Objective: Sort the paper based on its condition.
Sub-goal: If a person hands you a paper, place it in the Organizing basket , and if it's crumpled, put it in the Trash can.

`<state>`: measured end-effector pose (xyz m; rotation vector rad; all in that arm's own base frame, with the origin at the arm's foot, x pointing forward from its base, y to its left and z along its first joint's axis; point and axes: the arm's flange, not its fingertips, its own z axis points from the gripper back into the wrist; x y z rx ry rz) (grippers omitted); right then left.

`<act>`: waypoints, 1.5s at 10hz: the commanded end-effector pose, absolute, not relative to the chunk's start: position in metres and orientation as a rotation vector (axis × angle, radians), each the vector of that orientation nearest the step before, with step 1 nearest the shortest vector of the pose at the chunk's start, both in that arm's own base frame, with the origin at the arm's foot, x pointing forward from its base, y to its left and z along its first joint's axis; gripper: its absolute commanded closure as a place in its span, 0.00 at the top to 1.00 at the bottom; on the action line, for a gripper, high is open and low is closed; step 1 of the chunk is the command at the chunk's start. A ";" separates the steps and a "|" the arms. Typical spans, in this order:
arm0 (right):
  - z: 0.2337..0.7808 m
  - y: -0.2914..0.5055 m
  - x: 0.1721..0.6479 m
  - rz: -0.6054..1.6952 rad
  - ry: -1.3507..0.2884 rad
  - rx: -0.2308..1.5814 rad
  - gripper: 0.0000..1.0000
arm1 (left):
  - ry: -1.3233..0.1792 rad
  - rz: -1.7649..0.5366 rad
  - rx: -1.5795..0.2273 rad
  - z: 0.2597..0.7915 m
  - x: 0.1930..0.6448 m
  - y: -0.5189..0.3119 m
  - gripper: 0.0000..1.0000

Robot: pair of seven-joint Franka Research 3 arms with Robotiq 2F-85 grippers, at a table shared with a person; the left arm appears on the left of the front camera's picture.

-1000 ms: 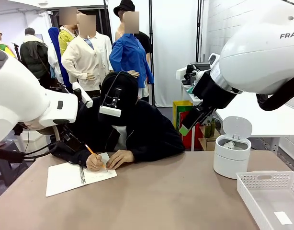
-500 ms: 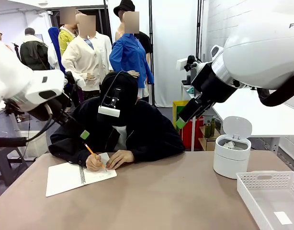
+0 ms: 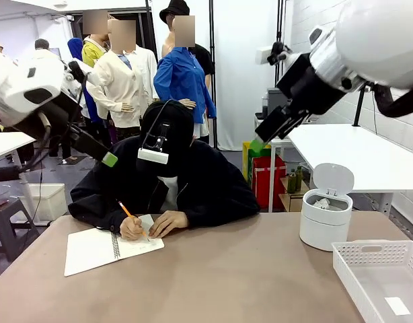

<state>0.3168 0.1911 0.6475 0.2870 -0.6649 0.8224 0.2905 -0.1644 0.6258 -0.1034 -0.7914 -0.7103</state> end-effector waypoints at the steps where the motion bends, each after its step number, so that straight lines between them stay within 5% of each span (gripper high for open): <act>1: 0.661 0.187 0.324 0.819 -0.635 0.284 1.00 | -0.791 -0.726 -0.100 0.637 0.295 -0.149 1.00; 15: 0.674 0.167 0.327 0.769 -0.663 0.269 1.00 | -0.820 -0.644 -0.063 0.649 0.302 -0.129 1.00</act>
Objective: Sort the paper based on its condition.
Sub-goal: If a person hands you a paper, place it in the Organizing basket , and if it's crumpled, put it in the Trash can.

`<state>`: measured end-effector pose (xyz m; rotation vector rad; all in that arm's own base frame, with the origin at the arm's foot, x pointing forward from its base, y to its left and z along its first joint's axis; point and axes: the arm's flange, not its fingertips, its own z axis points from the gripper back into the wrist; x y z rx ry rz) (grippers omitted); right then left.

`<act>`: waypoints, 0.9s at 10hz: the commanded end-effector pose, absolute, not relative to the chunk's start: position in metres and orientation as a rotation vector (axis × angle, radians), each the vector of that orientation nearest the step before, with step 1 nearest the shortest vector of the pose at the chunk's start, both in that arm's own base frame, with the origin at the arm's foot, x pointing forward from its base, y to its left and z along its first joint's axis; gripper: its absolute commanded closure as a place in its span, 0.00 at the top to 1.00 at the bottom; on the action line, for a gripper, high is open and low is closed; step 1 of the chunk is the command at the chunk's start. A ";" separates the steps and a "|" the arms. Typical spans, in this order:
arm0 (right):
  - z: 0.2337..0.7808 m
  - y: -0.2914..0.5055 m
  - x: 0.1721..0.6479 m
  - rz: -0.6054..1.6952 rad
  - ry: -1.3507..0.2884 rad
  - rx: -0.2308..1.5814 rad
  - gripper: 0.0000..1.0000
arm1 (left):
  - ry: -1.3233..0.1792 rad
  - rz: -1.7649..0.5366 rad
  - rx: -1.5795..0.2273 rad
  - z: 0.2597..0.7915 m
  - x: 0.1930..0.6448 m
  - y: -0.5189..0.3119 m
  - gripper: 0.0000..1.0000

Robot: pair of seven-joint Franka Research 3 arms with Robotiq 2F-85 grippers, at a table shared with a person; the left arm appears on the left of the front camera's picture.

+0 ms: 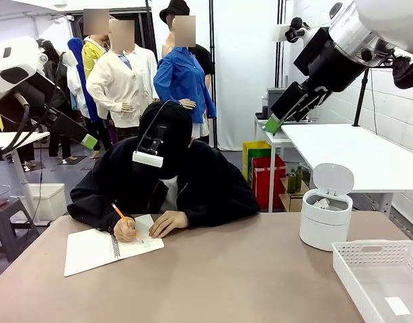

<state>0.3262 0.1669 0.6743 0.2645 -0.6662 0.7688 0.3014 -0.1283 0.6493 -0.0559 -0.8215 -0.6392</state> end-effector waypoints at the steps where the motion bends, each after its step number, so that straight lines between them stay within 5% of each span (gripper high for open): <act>1: 0.674 0.167 0.327 0.769 -0.663 0.269 1.00 | -0.820 -0.644 -0.063 0.649 0.302 -0.129 1.00; 9: 0.677 0.176 0.317 0.848 -0.667 0.389 1.00 | -0.818 -0.683 -0.166 0.656 0.301 -0.129 1.00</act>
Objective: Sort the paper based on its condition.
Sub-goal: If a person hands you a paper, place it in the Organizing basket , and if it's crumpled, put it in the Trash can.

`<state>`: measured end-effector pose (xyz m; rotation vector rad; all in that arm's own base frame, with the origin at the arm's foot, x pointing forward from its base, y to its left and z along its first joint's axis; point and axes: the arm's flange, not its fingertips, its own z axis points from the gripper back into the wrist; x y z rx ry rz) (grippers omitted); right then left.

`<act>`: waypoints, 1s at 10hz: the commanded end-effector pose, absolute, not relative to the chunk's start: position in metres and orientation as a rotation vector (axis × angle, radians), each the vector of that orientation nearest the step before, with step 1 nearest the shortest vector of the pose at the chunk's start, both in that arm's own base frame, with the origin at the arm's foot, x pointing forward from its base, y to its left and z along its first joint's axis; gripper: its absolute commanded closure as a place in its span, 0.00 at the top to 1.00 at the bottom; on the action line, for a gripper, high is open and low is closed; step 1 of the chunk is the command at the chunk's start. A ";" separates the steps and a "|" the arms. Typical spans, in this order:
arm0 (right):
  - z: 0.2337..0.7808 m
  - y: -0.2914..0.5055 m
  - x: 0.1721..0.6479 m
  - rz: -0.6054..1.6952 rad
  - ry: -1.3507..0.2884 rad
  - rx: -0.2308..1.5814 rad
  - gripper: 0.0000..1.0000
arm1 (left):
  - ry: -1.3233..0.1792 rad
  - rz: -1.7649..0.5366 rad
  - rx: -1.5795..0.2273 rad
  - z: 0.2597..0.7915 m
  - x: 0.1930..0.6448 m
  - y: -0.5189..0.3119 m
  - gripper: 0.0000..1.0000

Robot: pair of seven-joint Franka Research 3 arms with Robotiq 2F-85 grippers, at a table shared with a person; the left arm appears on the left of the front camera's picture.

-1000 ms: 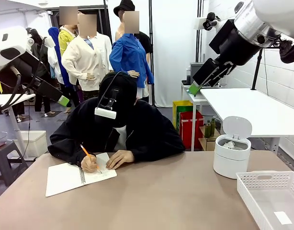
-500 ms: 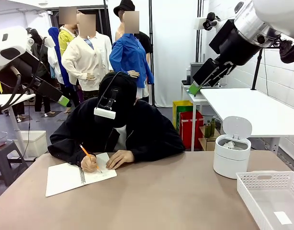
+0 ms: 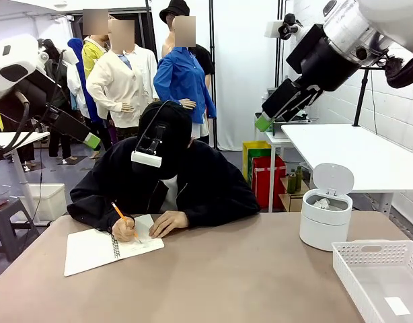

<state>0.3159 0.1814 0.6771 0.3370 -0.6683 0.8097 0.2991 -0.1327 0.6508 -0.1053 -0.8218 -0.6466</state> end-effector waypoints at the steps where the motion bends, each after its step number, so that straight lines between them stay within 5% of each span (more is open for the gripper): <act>1: 0.677 0.177 0.316 0.851 -0.676 0.381 1.00 | -0.823 -0.681 -0.164 0.657 0.301 -0.128 1.00; 10: 0.682 0.181 0.305 0.862 -0.693 0.339 1.00 | -0.857 -0.699 -0.188 0.676 0.298 -0.136 1.00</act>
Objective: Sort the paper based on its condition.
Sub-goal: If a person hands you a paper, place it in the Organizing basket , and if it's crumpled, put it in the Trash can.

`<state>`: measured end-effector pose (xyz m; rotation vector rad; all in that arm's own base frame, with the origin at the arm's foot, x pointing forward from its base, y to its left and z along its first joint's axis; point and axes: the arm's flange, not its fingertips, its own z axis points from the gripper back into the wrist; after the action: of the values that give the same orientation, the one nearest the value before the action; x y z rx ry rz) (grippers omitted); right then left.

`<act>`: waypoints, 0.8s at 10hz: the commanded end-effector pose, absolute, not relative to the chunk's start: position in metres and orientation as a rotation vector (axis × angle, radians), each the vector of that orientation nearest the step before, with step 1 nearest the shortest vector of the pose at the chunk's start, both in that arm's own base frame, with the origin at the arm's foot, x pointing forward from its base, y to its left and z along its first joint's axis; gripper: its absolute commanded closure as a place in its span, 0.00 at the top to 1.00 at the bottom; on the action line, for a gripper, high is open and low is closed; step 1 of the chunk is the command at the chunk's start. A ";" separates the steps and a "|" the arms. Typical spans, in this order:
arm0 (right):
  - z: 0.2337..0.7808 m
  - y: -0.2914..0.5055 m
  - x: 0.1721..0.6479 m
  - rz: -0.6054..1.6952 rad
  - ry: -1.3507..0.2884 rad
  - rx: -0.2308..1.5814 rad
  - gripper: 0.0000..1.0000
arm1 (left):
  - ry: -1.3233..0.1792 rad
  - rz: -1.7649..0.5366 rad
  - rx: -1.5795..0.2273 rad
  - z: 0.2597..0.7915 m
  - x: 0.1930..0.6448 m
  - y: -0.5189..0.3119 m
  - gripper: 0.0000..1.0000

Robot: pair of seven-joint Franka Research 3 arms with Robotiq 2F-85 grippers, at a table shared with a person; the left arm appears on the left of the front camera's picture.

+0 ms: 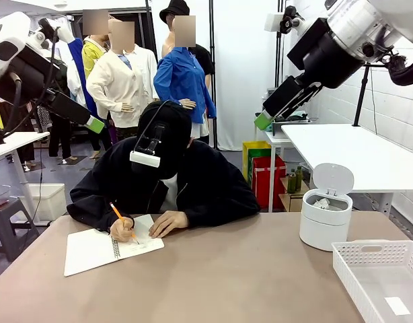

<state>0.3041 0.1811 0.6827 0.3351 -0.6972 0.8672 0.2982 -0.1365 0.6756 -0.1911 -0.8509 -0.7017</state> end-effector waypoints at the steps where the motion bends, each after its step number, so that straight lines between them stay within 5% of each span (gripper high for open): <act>1: 0.682 0.181 0.305 0.862 -0.693 0.339 1.00 | -0.857 -0.699 -0.188 0.676 0.298 -0.136 1.00; 8: 0.682 0.181 0.305 0.862 -0.693 0.339 1.00 | -0.857 -0.699 -0.188 0.676 0.298 -0.136 1.00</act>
<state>0.3042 0.1809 0.6830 0.3352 -0.6974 0.8664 0.2980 -0.1367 0.6758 -0.1874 -0.8518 -0.7006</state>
